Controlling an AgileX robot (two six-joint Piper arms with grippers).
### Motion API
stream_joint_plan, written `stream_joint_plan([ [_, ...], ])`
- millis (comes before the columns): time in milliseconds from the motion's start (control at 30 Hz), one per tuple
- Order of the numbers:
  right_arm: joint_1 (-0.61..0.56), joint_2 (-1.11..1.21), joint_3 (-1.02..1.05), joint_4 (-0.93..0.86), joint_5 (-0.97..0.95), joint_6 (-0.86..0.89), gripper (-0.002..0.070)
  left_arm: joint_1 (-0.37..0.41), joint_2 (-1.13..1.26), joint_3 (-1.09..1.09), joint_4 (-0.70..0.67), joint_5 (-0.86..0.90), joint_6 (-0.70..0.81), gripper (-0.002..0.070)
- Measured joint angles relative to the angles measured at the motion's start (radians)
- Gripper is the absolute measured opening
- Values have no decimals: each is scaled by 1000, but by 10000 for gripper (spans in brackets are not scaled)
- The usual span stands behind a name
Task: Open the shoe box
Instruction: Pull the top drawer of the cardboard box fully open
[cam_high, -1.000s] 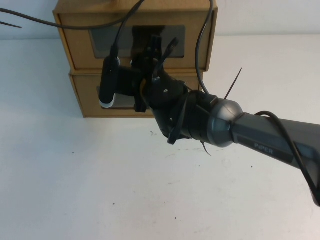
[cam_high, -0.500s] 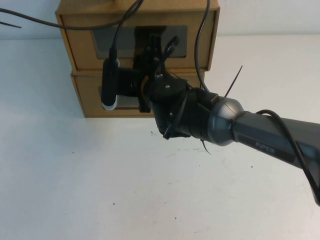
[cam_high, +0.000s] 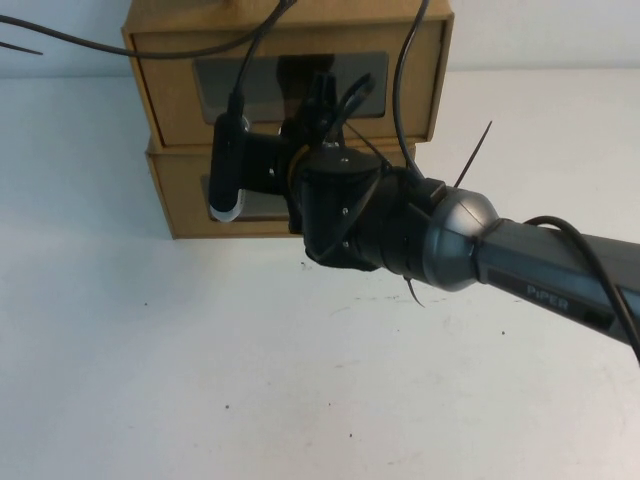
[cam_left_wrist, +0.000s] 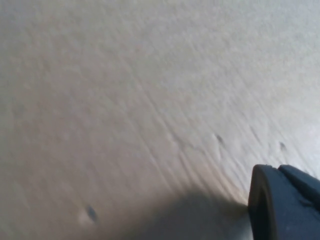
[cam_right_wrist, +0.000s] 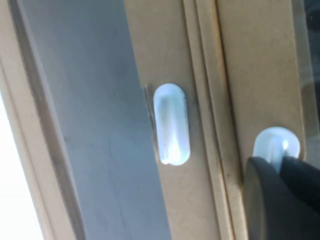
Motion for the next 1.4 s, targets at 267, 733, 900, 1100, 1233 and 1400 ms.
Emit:
stream_joint_plan([
  [267, 29, -62, 86, 13, 21, -27, 13, 0, 0, 0, 2, 2, 0, -5],
  [733, 30, -101, 146, 1, 12, -8, 13, 0, 0, -2, 19, 2, -30, -6],
  [900, 30, -134, 185, 10, -2, 2, 11, 0, 0, -2, 21, 0, -30, -5],
  [1100, 28, -136, 191, -15, -28, 58, 10, 0, -29, -2, 42, 4, -39, -5],
  [1233, 28, -131, 191, -54, -30, 104, 8, -43, -118, 21, 127, 4, -61, -5],
  [1400, 20, -116, 170, -66, -47, 120, 8, -154, -228, 166, 187, 4, -45, -5],
])
